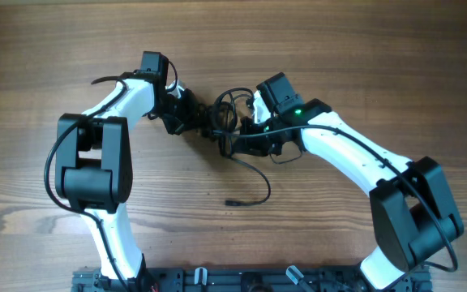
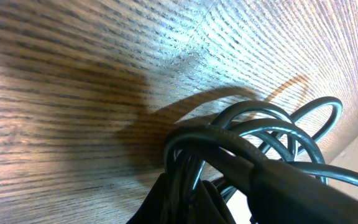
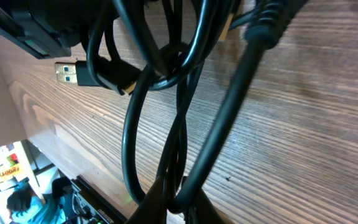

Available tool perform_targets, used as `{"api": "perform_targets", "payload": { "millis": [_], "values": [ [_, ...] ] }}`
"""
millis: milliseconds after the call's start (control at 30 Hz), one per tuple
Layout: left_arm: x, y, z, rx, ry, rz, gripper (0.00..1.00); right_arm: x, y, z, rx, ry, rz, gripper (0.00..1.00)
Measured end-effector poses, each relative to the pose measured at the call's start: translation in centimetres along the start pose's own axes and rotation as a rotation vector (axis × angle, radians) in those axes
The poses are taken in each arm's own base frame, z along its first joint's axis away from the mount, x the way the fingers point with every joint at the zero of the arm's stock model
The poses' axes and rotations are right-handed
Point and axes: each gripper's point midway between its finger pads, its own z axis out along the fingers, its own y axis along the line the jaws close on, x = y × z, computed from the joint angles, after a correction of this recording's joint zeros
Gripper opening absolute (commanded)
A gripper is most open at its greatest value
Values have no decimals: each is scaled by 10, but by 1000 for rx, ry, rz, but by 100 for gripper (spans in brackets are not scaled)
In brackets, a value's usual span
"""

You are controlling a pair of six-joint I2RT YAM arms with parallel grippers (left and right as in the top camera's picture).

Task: Untangle cables
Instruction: 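Lower the right gripper back to the bundle beside the left gripper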

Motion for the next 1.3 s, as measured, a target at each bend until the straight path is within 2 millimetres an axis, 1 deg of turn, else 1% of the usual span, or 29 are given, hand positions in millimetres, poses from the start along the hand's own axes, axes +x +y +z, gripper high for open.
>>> {"api": "perform_targets", "payload": {
  "millis": [33, 100, 133, 167, 233, 333, 433, 500, 533, 567, 633, 767, 833, 933, 1000, 1300],
  "values": [
    [0, 0, 0, 0, 0, 0, 5, 0, 0, 1, 6, -2, -2, 17],
    [0, 0, 0, 0, 0, -1, 5, -1, -2, 1, 14, -8, -1, 28],
    [0, 0, 0, 0, -1, -3, 5, -1, -2, 1, 18, -10, 2, 38],
    [0, 0, 0, 0, -1, -4, 5, -2, -3, 1, 24, -16, 3, 42],
    [0, 0, 0, -1, -2, -4, 5, -5, -7, 0, 47, -33, -1, 44],
    [-1, 0, 0, -2, -2, -4, 5, -16, -15, -1, 99, -92, -6, 45],
    [-1, 0, 0, -2, -4, -3, 5, -28, -17, -2, 118, -147, 0, 45],
    [-1, 0, 0, -3, -4, -3, 6, -32, -16, -3, 116, -169, 11, 43],
    [-1, 0, 0, -3, -4, -3, 5, -39, -15, -4, 119, -199, 18, 40],
    [-1, 0, 0, -3, -4, -3, 5, -41, -18, -5, 131, -212, 38, 39],
    [-1, 0, 0, -3, -4, -3, 6, -44, -22, -6, 155, -235, 61, 34],
    [-1, 0, 0, -2, -5, -3, 6, -49, -29, -9, 189, -269, 91, 32],
    [-1, 0, 0, -2, -5, -3, 6, -50, -30, -9, 193, -275, 101, 29],
    [-1, 0, 0, -2, -5, -3, 6, -50, -30, -10, 196, -280, 112, 16],
    [-1, 0, 0, -3, -5, -3, 6, -50, -30, -9, 193, -279, 119, 4],
    [-1, 1, -1, -5, -6, -3, 6, -40, -19, -4, 135, -220, 121, 4]
  ]
}}
